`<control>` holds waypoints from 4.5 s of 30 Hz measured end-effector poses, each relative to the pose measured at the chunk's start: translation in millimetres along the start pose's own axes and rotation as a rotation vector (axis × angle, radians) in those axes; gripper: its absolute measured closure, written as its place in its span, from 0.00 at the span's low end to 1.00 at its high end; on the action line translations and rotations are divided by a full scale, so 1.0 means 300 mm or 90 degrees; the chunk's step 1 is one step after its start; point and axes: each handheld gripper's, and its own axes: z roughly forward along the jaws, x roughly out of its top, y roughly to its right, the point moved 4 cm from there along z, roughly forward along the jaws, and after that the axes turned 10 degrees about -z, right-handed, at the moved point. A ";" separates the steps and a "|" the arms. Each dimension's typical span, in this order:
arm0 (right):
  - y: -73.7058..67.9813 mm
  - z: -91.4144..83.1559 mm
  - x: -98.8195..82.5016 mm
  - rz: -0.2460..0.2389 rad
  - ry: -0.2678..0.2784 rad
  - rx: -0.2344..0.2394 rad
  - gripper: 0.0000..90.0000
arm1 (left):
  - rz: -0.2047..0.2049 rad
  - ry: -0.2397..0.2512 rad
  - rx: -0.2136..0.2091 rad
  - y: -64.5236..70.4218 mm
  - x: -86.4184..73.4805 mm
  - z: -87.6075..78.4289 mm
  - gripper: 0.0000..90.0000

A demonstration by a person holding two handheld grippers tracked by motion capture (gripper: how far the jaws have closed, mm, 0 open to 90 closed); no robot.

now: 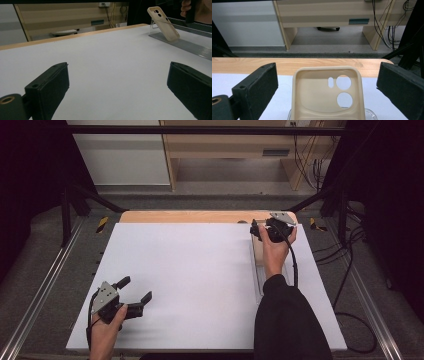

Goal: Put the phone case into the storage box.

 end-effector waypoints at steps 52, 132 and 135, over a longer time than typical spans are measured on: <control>-0.002 -0.081 0.040 -0.002 0.010 0.039 0.04 | -0.004 0.008 0.009 -0.031 0.008 -0.018 0.04; -0.030 -0.291 0.109 -0.027 0.044 0.145 0.04 | 0.029 0.011 0.001 -0.056 0.017 -0.043 0.03; -0.031 -0.300 0.111 -0.029 0.046 0.148 0.04 | 0.031 0.011 -0.001 -0.054 0.017 -0.043 0.03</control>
